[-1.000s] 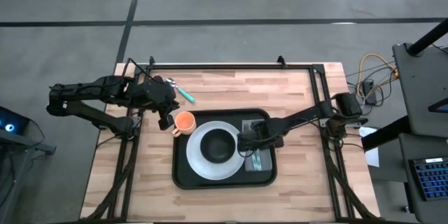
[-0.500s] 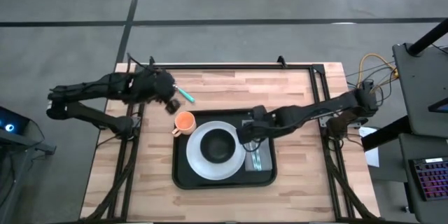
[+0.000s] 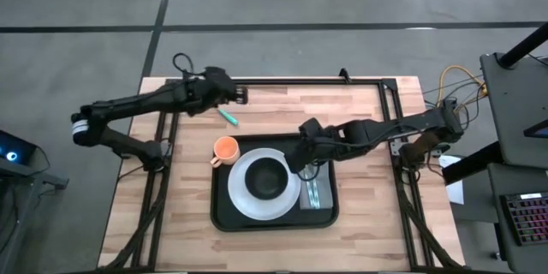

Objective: Set up tray
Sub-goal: Put the spoon on top of the napkin on the shelf

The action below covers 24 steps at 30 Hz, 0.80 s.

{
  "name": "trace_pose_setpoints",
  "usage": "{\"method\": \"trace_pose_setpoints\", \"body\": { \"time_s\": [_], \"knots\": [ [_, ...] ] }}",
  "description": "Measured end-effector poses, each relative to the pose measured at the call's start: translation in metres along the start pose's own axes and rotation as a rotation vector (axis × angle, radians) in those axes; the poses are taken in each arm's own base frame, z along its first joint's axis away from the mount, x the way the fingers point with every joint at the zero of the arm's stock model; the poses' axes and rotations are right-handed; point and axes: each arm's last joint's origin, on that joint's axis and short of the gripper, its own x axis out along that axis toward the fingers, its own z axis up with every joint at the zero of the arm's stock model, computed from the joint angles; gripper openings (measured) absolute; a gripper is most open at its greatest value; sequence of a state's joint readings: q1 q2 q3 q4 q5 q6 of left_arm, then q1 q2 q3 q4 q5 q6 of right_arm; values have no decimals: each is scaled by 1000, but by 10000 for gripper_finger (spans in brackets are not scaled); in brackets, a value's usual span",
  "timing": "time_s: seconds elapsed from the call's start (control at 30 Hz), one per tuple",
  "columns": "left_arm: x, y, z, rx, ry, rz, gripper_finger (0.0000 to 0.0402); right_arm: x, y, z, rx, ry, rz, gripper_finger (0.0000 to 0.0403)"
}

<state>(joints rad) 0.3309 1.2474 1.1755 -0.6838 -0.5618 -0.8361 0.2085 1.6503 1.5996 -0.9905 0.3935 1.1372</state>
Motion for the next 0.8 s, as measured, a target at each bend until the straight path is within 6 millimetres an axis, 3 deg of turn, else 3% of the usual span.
{"method": "trace_pose_setpoints", "body": {
  "time_s": [0.23, 0.5, 0.63, 0.8],
  "knots": [
    [48, -3, -9, -310, -27, 161, 38, -9, 3, 12, -115, -28, 28, 117],
    [74, 3, -11, -399, -68, 274, 38, -17, -2, 22, -284, -30, -21, 129],
    [94, 19, -16, -566, 37, 375, 38, -23, -1, 27, -407, -47, -23, 136],
    [115, 21, -29, -591, 193, 411, 38, -32, 2, 32, -532, -71, -2, 141]
  ]
}}
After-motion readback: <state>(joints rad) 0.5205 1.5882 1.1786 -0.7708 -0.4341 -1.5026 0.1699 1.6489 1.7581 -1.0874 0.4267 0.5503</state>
